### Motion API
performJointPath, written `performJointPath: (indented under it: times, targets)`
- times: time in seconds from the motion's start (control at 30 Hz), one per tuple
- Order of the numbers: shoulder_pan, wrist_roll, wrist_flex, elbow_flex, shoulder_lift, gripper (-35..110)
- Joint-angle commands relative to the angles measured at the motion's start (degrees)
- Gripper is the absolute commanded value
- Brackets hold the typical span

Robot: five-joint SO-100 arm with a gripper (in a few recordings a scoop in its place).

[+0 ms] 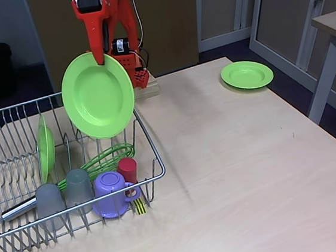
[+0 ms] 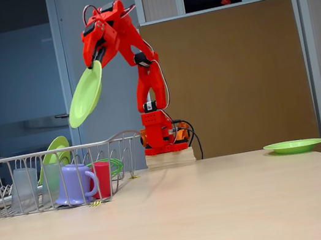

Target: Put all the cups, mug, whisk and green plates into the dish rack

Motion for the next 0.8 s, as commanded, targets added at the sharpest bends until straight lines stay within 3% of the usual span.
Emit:
performJointPath:
  times: [0.0, 0.77]
  targets:
    - [5.19, -1.23, -0.53, 5.01, 4.39, 0]
    - [18.81, -6.59, -9.58, 21.18, 3.25, 0]
